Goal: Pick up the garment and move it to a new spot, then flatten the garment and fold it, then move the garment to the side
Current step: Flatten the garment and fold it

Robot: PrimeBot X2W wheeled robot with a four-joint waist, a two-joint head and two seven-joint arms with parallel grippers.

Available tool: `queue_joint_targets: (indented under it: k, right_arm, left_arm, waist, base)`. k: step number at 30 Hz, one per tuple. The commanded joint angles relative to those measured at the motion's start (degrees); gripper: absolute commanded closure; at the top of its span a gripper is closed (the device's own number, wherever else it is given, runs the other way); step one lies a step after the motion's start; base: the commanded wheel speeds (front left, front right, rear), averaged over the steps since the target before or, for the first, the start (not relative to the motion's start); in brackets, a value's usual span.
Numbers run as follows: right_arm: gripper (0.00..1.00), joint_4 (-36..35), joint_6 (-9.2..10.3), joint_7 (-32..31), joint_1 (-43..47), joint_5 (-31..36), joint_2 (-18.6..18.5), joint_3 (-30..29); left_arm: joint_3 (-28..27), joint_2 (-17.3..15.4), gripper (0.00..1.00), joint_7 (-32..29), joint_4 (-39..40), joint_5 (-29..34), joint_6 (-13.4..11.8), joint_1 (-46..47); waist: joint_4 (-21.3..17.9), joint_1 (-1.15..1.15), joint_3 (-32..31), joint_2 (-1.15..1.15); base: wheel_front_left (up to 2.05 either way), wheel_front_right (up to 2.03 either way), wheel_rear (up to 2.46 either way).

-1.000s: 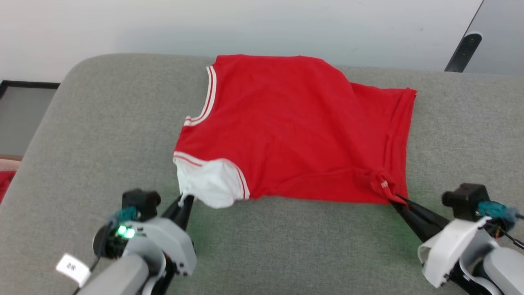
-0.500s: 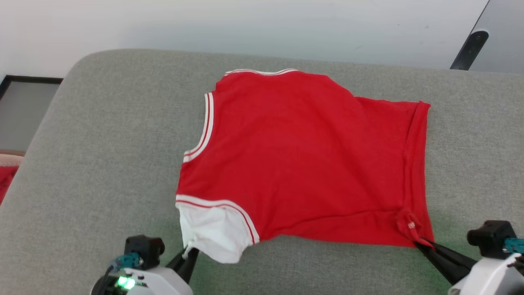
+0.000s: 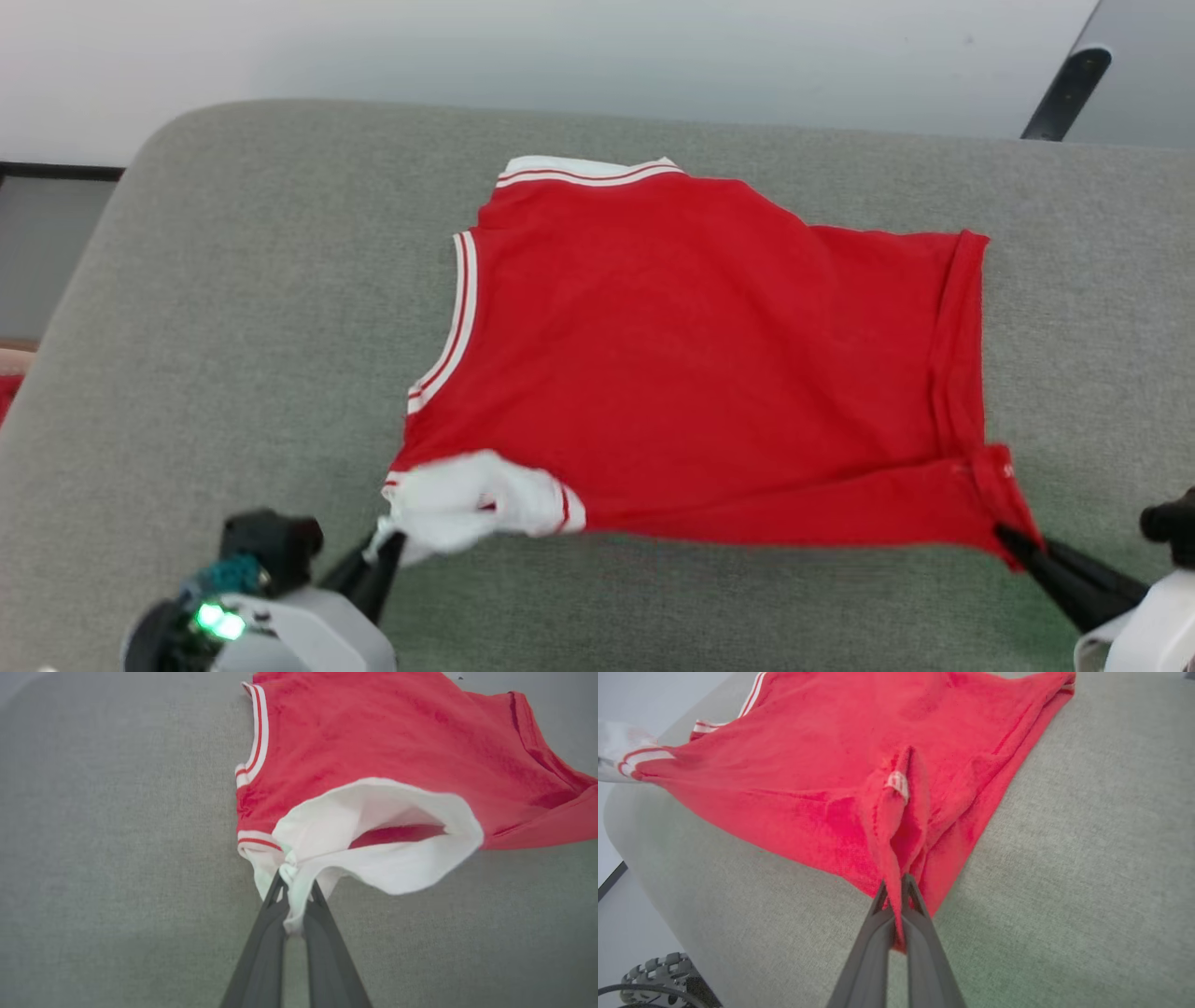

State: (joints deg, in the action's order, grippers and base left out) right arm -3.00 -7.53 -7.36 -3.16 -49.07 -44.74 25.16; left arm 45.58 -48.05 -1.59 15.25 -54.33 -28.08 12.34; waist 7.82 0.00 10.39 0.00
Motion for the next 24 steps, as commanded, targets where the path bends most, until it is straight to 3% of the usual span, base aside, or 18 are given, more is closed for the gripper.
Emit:
queue_joint_targets:
  k: [1, 3, 8, 13, 20, 24]
  right_arm:
    - [1.00, -0.02, 0.04, -0.44, -0.26, 0.57, 1.09, -1.70]
    - [1.00, 0.01, 0.04, -1.54, -1.52, 2.05, 2.79, -4.12]
    - [1.00, -0.15, 0.04, -5.91, -4.80, 6.25, 7.58, -7.68]
    - [1.00, 0.00, 0.04, -10.13, -8.75, 11.12, 12.31, -9.81]
    - [1.00, 3.46, 0.04, -16.05, -13.73, 16.99, 17.81, -11.68]
    - [1.00, 6.37, 0.04, -18.92, -15.83, 19.67, 20.78, -12.41]
  left_arm:
    - [-0.43, -0.88, 1.00, -0.62, 0.77, 0.71, -0.51, 1.38]
    - [-1.03, -2.19, 1.00, -1.86, 1.39, 1.56, -0.63, 3.53]
    - [-0.76, -3.42, 1.00, -6.00, -0.93, 4.09, 2.39, 11.12]
    - [0.64, -1.11, 1.00, -10.42, -6.81, 4.85, 8.30, 19.31]
    - [3.51, 3.93, 1.00, -16.00, -19.03, 3.16, 18.66, 28.52]
    - [4.74, 6.65, 1.00, -19.63, -26.91, 1.52, 22.82, 32.05]
  waist:
    - [-0.61, 0.00, 0.35, 0.00]
    - [-1.26, 0.00, 0.72, 0.00]
    - [-2.75, 0.00, 1.90, 0.00]
    - [-4.11, 0.00, 3.70, 0.00]
    - [-5.60, 0.00, 6.40, 0.00]
    - [-5.90, 0.00, 7.69, 0.00]
  base:
    - [0.00, 0.00, 0.00]
    - [0.00, 0.00, 0.00]
    - [0.00, 0.00, 0.00]
    - [0.00, 0.00, 0.00]
    - [0.00, 0.00, 0.00]
    - [0.00, 0.00, 0.00]
